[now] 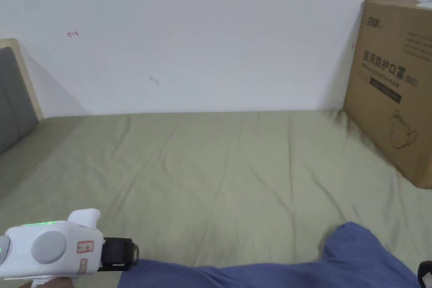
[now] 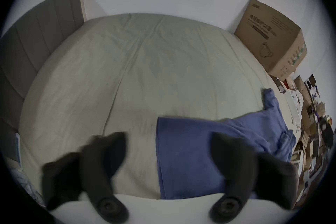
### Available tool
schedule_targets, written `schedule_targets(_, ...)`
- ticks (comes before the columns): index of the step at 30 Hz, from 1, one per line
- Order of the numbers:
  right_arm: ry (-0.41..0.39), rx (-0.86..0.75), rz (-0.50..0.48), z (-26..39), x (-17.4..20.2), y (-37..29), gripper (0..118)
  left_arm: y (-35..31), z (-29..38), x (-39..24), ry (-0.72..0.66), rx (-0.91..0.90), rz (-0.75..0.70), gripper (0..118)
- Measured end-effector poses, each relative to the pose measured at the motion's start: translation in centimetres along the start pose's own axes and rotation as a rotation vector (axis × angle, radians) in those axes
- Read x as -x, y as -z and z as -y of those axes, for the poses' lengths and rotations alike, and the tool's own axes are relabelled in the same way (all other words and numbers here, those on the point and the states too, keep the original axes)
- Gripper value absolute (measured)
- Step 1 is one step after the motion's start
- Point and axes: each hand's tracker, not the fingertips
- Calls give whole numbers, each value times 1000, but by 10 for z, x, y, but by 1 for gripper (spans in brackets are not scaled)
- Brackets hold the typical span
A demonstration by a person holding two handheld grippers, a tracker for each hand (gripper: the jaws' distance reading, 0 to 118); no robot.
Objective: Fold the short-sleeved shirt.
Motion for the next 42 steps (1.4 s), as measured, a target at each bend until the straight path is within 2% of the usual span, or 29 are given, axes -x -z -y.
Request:
schedule_targets(1, 8, 18, -8, 1, -2, 4, 2, 10, -1, 0, -11, -1, 6, 117)
schedule_targets(2, 13, 30, -14, 2, -4, 6, 2, 18, -2, 2, -15, -9, 9, 118)
schedule_targets(5, 19, 49, -20, 5, -7, 13, 2, 52, -5, 8, -8, 7, 2, 118)
schedule_targets(11, 50, 94, -25, 9, -13, 18, 2, 115, 14, 9, 44, 173, -52, 118)
schedule_targets(13, 59, 100, -23, 12, -15, 20, 2, 112, 16, -9, 158, 110, -129, 116)
schedule_targets(15, 74, 105, -12, 15, -18, 21, 2, 102, 19, -21, 171, 97, -171, 97)
schedule_targets(16, 82, 108, -8, 16, -18, 23, 2, 97, 22, -26, 189, 74, -164, 82)
schedule_targets(18, 115, 113, -15, 19, -23, 27, 2, 82, 25, -39, 254, 9, -133, 18)
schedule_targets(19, 128, 116, -19, 20, -25, 29, 2, 78, 27, -42, 275, 2, -118, 1)
schedule_targets(22, 185, 118, -93, 16, -35, 43, 2, 59, 31, -57, 286, -10, -89, 1)
schedule_targets(23, 181, 123, -97, 12, -41, 52, 2, 51, 30, -59, 270, -40, -62, 1)
schedule_targets(25, 132, 140, -61, -2, -53, 76, 2, 30, 24, -57, 261, -122, -56, 1)
schedule_targets(28, -39, 223, 37, -24, -71, 124, 2, 1, 19, -58, 229, -196, -33, 1)
schedule_targets(30, -16, 316, 30, -34, -89, 161, 4, -18, 20, -59, 204, -223, -8, 1)
schedule_targets(31, 10, 375, 24, -37, -98, 180, 8, -24, 21, -59, 192, -231, 8, 1)
schedule_targets(32, 43, 456, -3, -39, -108, 200, 29, -30, 23, -60, 186, -238, 17, 1)
schedule_targets(33, 66, 514, 16, -39, -116, 218, 64, -37, 24, -62, 185, -238, 18, 1)
schedule_targets(34, 39, 557, 60, -37, -120, 232, 99, -41, 25, -64, 182, -242, 17, 1)
schedule_targets(35, 27, 580, 94, -33, -125, 246, 118, -45, 27, -65, 177, -253, 11, 1)
schedule_targets(37, 14, 574, 143, -31, -136, 264, 118, -52, 29, -68, 166, -267, -17, 1)
schedule_targets(39, 61, 591, 192, -26, -147, 285, 118, -56, 31, -67, 139, -269, -3, 1)
schedule_targets(42, 97, 658, 192, -14, -154, 310, 116, -55, 33, -68, 133, -250, -4, 1)
